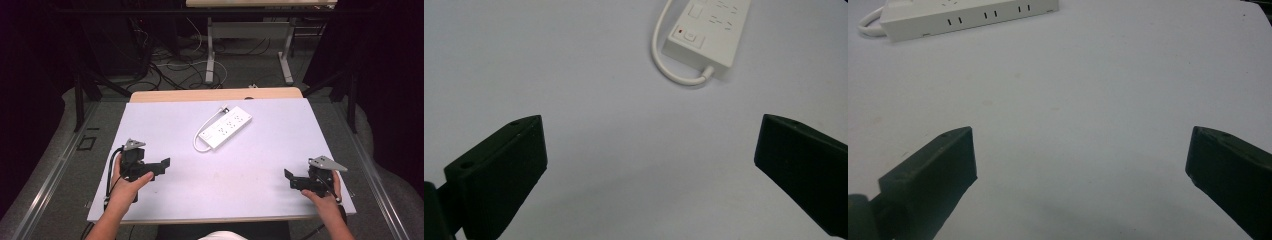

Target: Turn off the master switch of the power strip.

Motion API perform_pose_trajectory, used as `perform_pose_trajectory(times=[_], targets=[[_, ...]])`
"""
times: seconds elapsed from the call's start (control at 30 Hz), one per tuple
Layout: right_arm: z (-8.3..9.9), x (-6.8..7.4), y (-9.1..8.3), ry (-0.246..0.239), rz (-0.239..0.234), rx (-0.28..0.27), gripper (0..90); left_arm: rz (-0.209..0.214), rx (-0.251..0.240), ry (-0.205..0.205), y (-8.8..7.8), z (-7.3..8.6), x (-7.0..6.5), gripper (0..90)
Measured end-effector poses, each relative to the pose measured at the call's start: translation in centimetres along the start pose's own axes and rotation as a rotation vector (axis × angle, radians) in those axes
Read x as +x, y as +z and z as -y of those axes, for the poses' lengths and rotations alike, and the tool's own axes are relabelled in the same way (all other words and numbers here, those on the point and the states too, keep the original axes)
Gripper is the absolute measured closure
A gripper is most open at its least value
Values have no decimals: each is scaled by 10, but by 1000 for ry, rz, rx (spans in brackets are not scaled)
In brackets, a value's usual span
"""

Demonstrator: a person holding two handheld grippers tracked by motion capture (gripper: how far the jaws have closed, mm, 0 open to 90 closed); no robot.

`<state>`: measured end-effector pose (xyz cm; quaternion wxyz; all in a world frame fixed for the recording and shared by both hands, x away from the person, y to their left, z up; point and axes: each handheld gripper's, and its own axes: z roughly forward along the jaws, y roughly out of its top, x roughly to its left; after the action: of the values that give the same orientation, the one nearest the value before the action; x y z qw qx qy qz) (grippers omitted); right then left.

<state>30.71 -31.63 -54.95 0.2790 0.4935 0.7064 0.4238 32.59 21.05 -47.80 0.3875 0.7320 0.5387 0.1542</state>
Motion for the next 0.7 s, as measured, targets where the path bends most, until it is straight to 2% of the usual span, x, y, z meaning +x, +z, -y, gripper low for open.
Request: perform_pose_trajectory(times=[0.4,0.47,0.5,0.6,0.63,0.7], targets=[[0,1,0,3,-6,8,0,-76,-25,-79,-4,26,32,5],[0,1,0,6,-1,3,0,-86,-26,-87,-4,29,37,6],[1,2,2,6,7,-19,0,-89,-30,-95,-4,31,39,6],[1,2,2,6,7,-19,0,-104,-31,-109,-4,37,46,6],[0,1,0,5,1,1,0,-109,-36,-116,-4,38,47,6],[0,1,0,5,-3,4,0,-115,-36,-127,-4,41,51,6]])
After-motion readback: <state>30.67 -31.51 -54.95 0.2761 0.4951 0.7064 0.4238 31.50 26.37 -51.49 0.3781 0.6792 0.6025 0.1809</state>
